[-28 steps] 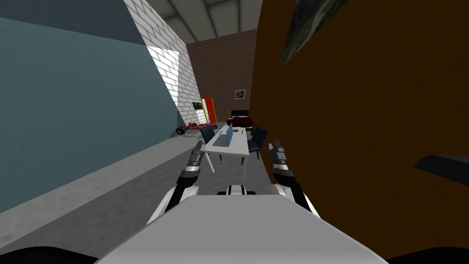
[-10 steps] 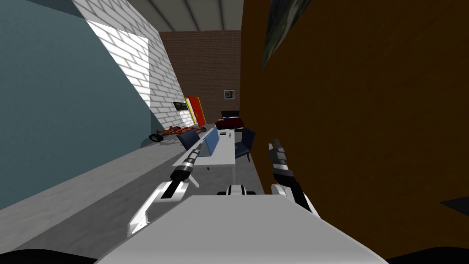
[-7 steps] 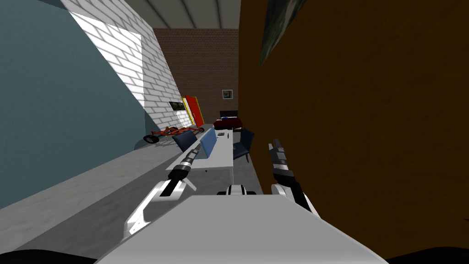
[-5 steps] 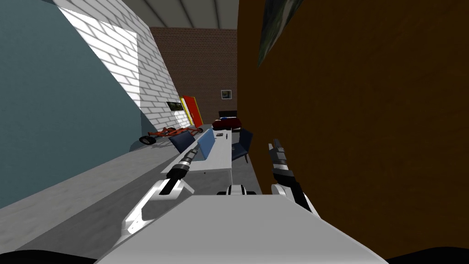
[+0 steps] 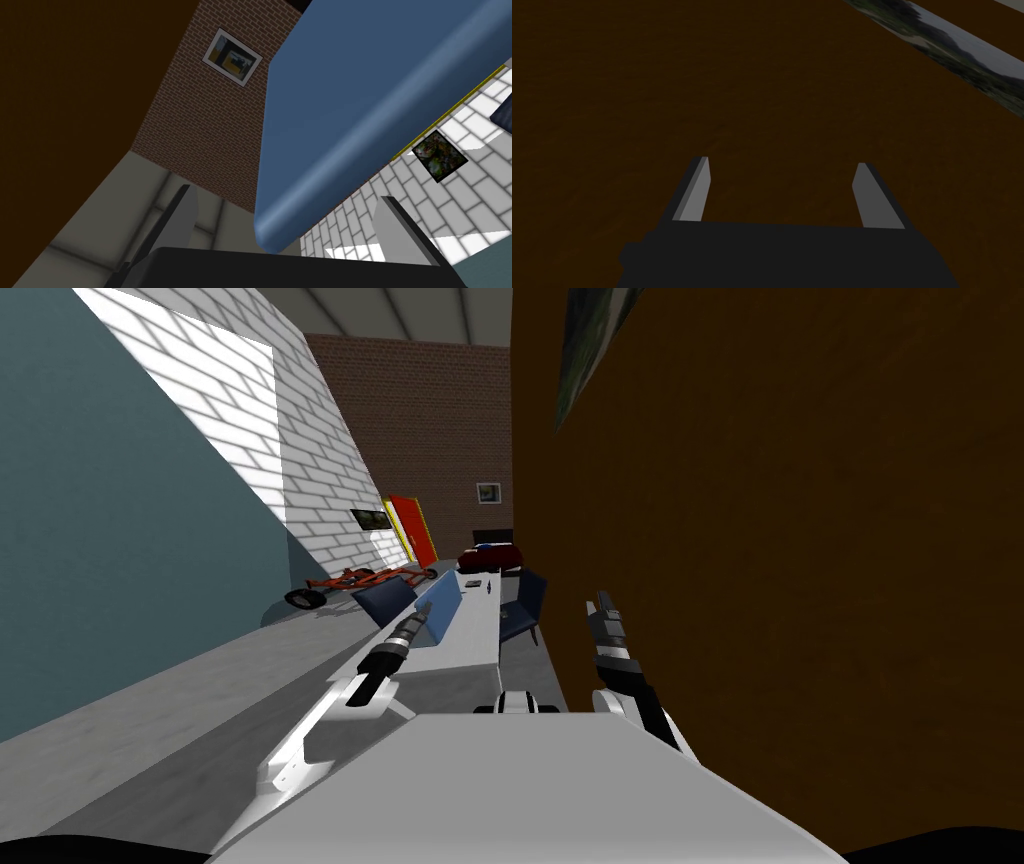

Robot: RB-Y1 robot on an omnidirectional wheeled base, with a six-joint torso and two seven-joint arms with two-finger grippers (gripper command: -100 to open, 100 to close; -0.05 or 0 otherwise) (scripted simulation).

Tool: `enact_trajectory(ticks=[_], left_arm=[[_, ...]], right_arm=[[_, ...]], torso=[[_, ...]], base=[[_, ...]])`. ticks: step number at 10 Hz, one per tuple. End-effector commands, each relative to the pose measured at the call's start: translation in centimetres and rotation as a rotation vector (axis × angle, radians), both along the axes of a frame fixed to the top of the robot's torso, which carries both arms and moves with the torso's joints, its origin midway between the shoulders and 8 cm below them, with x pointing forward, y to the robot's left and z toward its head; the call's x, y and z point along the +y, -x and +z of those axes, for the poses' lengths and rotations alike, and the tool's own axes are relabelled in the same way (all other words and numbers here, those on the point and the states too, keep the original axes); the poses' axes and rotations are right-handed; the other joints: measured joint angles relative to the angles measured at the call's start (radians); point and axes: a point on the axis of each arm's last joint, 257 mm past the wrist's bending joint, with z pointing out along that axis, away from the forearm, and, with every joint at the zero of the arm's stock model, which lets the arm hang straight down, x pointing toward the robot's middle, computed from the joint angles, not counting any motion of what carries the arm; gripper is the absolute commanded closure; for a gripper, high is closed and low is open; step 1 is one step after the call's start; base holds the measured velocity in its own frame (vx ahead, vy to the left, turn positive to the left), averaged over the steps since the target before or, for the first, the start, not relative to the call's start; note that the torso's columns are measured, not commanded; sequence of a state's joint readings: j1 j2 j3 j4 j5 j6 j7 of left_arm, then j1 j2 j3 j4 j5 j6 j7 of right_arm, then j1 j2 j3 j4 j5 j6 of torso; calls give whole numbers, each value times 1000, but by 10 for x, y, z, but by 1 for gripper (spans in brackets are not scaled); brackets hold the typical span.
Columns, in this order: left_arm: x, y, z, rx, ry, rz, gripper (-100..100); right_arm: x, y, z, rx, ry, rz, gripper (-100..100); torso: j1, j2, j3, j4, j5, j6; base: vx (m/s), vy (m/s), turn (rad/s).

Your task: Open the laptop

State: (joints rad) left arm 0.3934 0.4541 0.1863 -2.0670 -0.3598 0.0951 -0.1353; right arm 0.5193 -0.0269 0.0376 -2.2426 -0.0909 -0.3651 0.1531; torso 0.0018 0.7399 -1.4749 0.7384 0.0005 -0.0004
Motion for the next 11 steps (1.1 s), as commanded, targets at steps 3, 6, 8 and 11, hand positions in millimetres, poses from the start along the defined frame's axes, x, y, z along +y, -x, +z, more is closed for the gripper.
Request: enact_trajectory(ticks=[3,6,8,11], left_arm=[[0,-2,3,-9,77,3,100],[-1,-6,1,-20,194,1,100],[-2,-9,-1,-28,272,0,100],[-4,-13,-3,-39,389,-4,100]], right_arm=[[0,0,0,0,0,0,0],[0,0,0,0,0,0,0],[0,0,0,0,0,0,0],[0,0,0,0,0,0,0]], torso=[[-2,1,1,0,-1,0],[5,-1,0,-1,4,0],[3,-4,-2,-3,3,-1],[0,-4,-2,-2,1,0]], base=[[11,24,2],[-23,126,0],[-32,102,6],[-22,100,7]])
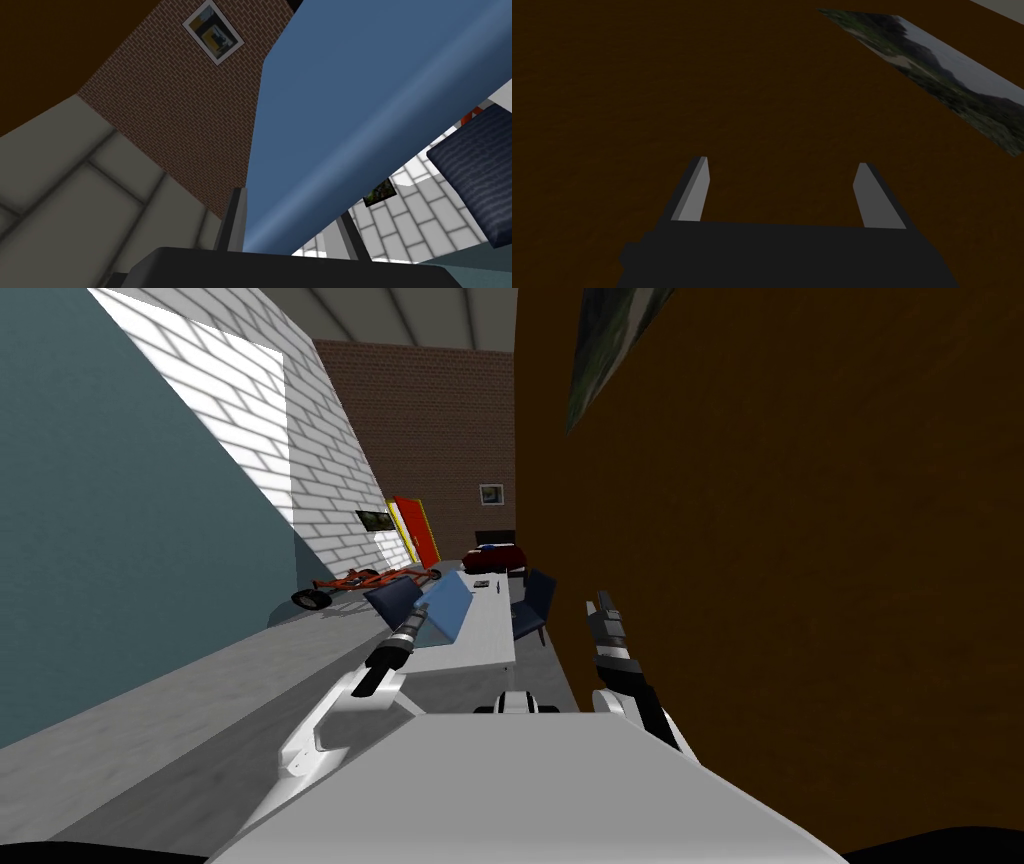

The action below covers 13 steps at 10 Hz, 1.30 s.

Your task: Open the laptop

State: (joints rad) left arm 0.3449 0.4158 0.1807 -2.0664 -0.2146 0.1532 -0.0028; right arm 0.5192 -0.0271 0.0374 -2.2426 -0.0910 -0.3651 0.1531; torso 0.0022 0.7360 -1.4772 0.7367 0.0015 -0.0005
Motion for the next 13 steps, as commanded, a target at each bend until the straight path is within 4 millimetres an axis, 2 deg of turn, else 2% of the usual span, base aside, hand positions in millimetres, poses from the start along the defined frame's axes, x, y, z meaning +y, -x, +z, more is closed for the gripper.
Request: enact_trajectory(ticks=[1,8,9,10,13], left_arm=[[0,-1,-2,-1,39,-1,100],[-23,-3,-54,-24,460,-35,100],[-19,-3,-50,-15,410,-30,100],[-27,-4,-69,-17,507,-37,100],[-40,-5,-94,-26,637,-46,100]], right_arm=[[0,0,0,0,0,0,0],[0,0,0,0,0,0,0],[0,0,0,0,0,0,0],[0,0,0,0,0,0,0],[0,0,0,0,0,0,0]], torso=[[-1,2,1,1,-1,0],[-3,3,1,2,-2,0],[-2,3,2,3,-2,0],[-7,4,2,3,-4,1],[-3,4,2,2,-2,0]], base=[[-12,50,-3],[9,122,47],[11,73,9],[2,95,26],[6,107,16]])
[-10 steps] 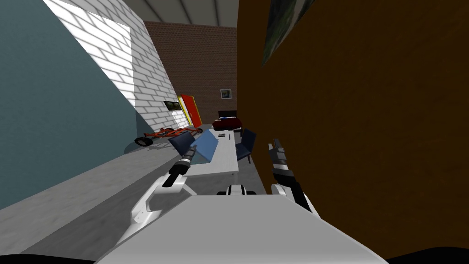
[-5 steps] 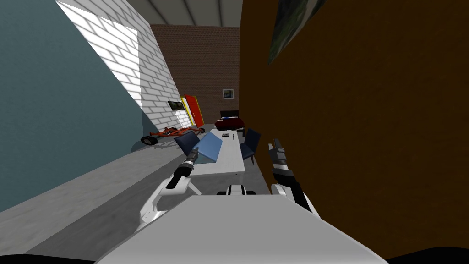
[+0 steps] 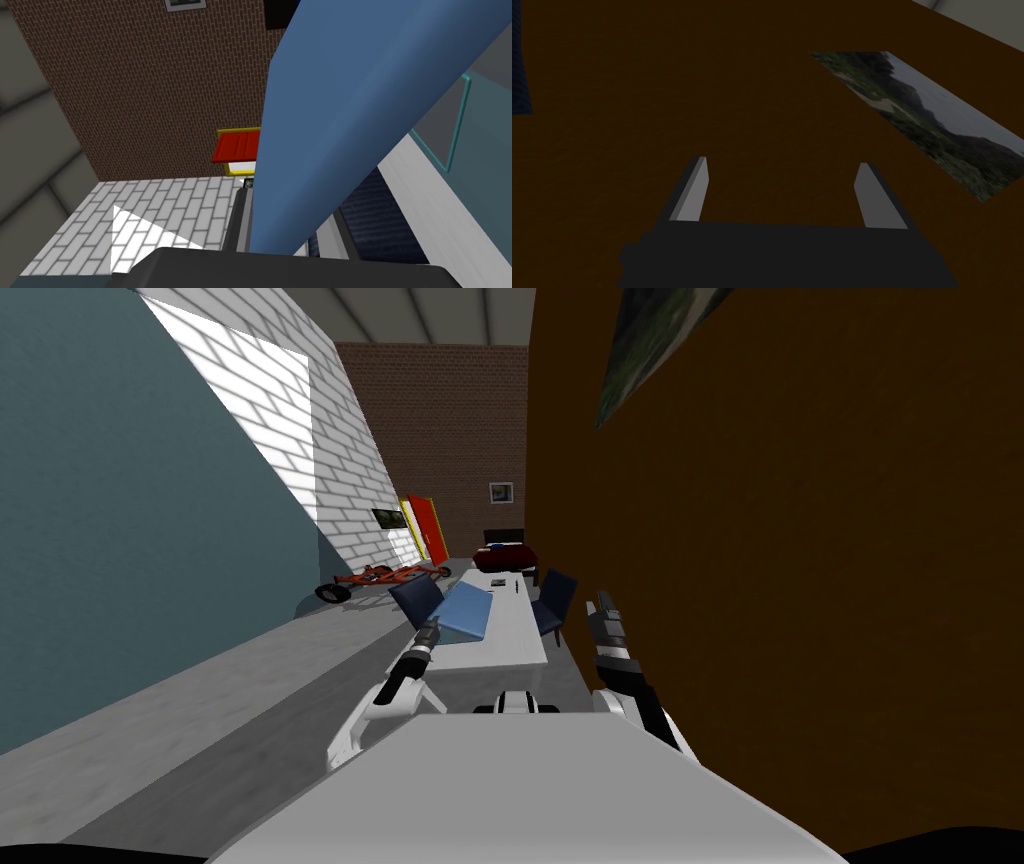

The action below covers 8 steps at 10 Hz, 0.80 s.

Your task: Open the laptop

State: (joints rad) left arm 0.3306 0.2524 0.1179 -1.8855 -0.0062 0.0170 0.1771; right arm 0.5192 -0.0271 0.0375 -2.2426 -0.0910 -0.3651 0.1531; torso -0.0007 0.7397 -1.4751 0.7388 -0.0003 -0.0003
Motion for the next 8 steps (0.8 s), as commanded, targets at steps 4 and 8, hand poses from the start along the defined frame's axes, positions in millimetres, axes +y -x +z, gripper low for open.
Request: enact_trajectory(ticks=[4,8], left_arm=[[-12,1,-13,-7,132,-4,-100],[-8,10,8,-7,132,-3,-100]], right_arm=[[0,0,0,0,0,0,0],[0,0,0,0,0,0,0]], torso=[[-3,-1,-1,0,-1,0],[-1,0,0,1,-1,0]], base=[[7,57,6],[22,-18,-1]])
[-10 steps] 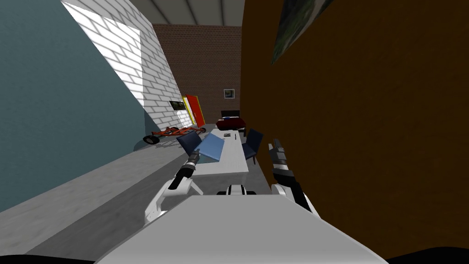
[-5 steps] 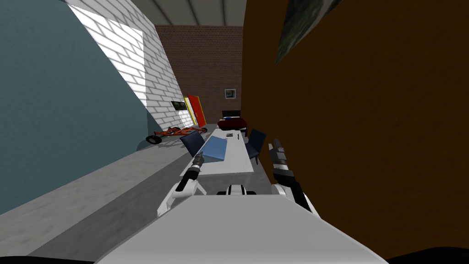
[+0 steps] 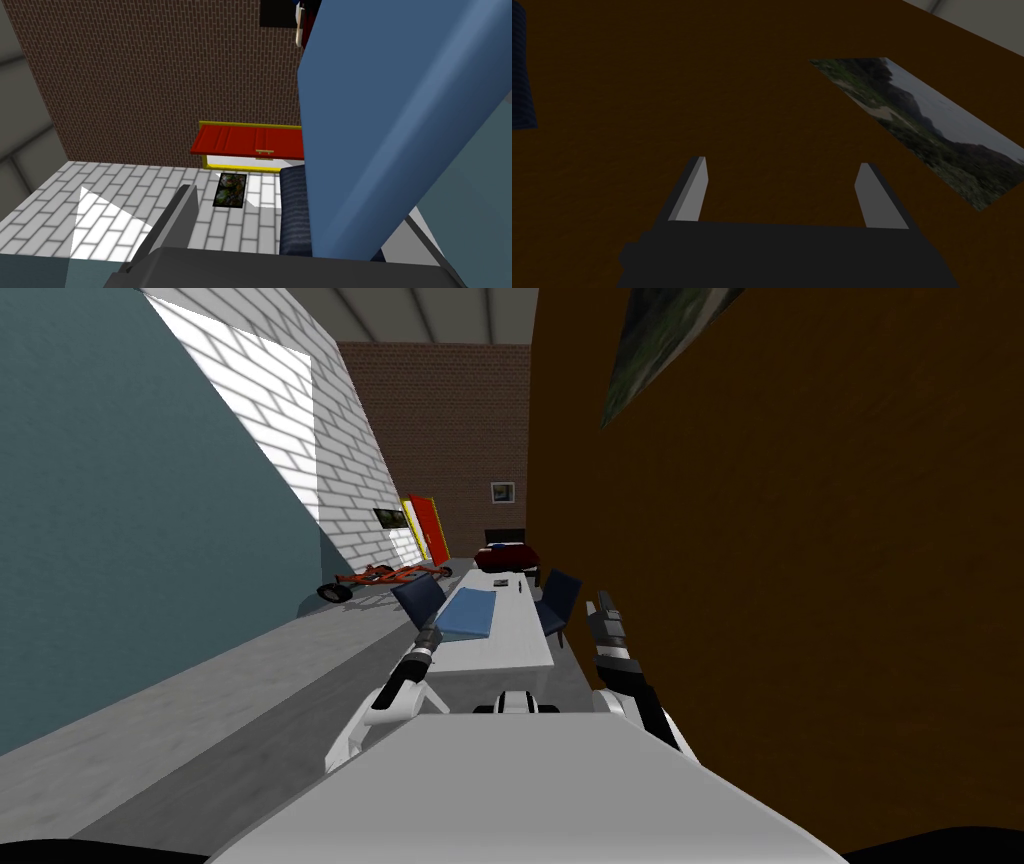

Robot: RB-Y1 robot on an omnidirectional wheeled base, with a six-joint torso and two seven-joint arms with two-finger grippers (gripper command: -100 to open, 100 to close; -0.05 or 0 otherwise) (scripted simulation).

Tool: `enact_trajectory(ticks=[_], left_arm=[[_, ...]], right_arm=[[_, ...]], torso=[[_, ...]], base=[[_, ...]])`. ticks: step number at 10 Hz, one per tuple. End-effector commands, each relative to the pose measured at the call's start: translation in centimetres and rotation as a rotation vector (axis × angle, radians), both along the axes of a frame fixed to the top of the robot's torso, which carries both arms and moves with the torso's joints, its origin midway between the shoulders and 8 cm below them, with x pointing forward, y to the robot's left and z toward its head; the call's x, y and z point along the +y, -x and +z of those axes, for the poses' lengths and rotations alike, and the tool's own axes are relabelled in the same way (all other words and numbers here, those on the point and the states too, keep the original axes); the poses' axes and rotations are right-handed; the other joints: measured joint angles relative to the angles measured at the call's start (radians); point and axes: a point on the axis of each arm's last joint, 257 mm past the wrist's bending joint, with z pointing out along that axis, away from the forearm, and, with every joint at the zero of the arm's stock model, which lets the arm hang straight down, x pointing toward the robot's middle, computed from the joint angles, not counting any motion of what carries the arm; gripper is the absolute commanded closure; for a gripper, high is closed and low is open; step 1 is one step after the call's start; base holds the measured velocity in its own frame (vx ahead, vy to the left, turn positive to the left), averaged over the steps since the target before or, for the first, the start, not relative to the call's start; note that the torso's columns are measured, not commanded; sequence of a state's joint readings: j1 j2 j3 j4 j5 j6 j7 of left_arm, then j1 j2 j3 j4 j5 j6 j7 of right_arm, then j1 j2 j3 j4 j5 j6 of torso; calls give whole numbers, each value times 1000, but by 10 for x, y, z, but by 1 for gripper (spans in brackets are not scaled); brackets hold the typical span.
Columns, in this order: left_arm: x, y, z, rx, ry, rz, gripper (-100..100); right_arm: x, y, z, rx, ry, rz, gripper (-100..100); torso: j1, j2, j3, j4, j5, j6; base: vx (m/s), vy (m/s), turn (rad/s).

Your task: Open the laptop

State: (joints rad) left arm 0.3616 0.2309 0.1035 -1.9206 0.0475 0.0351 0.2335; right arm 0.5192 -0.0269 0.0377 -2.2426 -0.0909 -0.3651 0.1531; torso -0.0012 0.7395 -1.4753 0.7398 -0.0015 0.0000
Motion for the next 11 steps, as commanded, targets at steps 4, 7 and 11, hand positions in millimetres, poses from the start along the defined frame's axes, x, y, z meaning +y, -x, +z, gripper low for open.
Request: enact_trajectory(ticks=[4,7,11], left_arm=[[2,12,33,-1,1,-2,-100],[4,12,25,8,3,0,0],[4,12,23,12,3,1,0]], right_arm=[[0,0,0,0,0,0,0],[0,0,0,0,0,0,0],[0,0,0,0,0,0,0]], torso=[[0,1,1,0,0,0],[0,-1,0,0,0,0],[1,-1,0,-2,2,0]], base=[[3,0,-3],[0,0,0],[0,0,0]])
